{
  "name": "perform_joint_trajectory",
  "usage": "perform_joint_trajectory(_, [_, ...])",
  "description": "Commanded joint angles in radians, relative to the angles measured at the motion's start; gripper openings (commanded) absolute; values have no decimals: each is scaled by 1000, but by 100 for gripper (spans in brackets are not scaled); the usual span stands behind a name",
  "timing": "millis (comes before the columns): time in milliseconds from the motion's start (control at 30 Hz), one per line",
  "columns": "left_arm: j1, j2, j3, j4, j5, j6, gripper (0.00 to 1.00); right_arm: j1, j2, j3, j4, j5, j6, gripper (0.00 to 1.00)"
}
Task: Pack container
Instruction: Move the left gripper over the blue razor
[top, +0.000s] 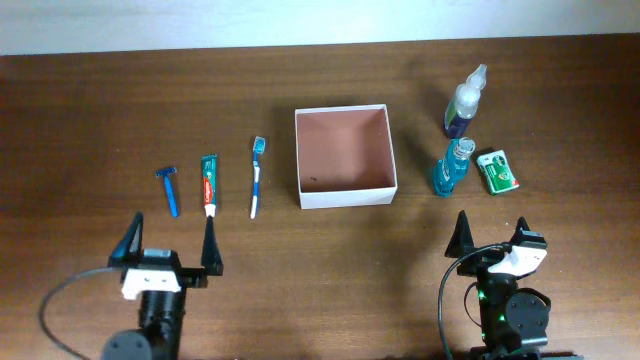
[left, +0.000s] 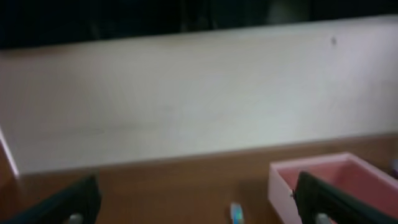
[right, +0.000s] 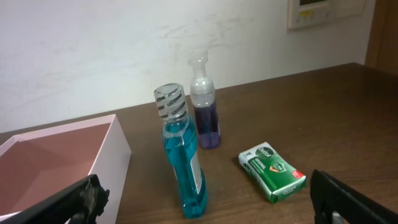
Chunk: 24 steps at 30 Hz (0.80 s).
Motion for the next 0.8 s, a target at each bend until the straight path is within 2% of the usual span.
perform_joint_trajectory(0, [8, 159, 264, -190, 56, -1, 99, 8, -10, -5, -8, 10, -11, 98])
perform_joint_trajectory(67, [8, 280, 403, -336, 56, 14, 99, 8, -10, -5, -8, 10, -11, 98])
perform_joint_trajectory(100, [8, 416, 544, -488, 56, 14, 99, 8, -10, -5, -8, 10, -11, 98])
perform_joint_trajectory(200, [8, 623, 741, -729, 46, 11, 99, 8, -10, -5, -8, 10, -11, 98])
perform_joint_trajectory(300, [13, 861, 953, -1009, -16, -44, 99, 8, -10, -5, -8, 10, -11, 98])
perform_joint_trajectory(400, [44, 1061, 1112, -1182, -46, -56, 99, 8, -10, -5, -8, 10, -11, 98])
perform_joint_trajectory(467, [71, 1175, 1194, -1213, -37, -55, 99, 8, -10, -5, -8, 10, -11, 98])
perform_joint_trajectory(600, [91, 1345, 1271, -1153, 66, -55, 99, 8, -10, -5, -8, 10, -11, 98])
perform_joint_trajectory(700, [92, 1436, 1271, -1140, 4, -48, 99, 8, -10, -5, -8, 10, -11, 98])
perform_joint_trajectory(767, [103, 1497, 1271, -1140, -39, -84, 99, 8, -10, -5, -8, 10, -11, 98])
